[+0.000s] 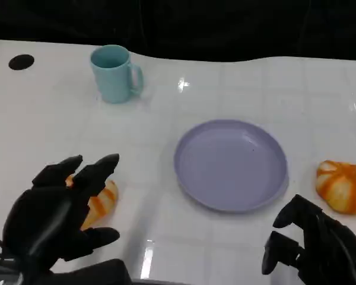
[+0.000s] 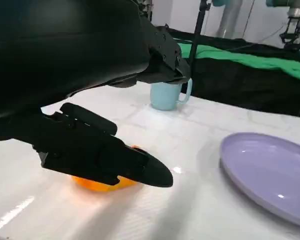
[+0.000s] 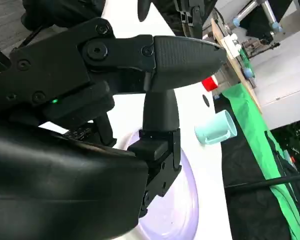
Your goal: Grasp the bread from the table and place it into the plate.
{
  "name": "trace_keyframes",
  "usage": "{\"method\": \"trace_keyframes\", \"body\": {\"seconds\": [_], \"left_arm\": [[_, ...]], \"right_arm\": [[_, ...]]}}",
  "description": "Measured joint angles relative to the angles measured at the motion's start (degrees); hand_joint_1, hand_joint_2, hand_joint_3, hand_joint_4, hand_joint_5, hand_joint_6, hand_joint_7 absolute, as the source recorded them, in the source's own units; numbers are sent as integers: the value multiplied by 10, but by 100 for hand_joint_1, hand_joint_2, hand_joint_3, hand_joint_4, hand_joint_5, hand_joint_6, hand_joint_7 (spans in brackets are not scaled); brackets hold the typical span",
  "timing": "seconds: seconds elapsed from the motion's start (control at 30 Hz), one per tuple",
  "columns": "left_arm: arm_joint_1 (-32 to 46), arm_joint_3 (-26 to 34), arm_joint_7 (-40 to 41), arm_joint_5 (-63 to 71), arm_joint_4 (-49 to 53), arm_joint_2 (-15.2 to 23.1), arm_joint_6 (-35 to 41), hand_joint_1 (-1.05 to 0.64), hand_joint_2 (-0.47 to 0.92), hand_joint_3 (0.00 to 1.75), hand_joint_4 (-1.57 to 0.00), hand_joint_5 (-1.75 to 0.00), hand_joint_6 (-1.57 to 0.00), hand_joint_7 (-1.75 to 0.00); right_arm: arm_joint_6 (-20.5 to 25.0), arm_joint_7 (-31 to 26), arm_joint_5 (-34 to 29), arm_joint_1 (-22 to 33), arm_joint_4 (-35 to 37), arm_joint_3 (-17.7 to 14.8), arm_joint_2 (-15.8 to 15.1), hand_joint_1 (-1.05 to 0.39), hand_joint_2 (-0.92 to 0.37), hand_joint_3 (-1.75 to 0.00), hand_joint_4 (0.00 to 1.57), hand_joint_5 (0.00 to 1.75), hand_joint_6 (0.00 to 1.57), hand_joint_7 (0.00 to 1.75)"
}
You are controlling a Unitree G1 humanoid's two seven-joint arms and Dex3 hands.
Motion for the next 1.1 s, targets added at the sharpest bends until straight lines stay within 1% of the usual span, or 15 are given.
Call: {"method": "trace_keyframes", "body": {"seconds": [0.27,0.57,0.9,1.1], "left_arm": [[-22,-23,-17,47,-6,12,58,-50,92,2,-5,-15,-22,0],[-58,-47,-30,79,27,34,83,-48,91,0,-9,-14,-21,0],[-94,-70,-65,88,66,51,118,-39,85,0,-8,-9,-18,0],[-119,-85,-70,88,98,60,126,-39,85,0,-8,-8,-16,0]], "right_arm": [[-1,0,0,0,0,0,0,-53,-92,-51,74,175,46,175],[-4,2,0,0,0,0,0,-53,-92,-52,74,175,46,175],[-5,2,0,2,0,1,0,-52,-92,-54,73,175,45,175],[-5,1,0,4,-2,1,0,-52,-92,-52,74,175,45,175]]}}
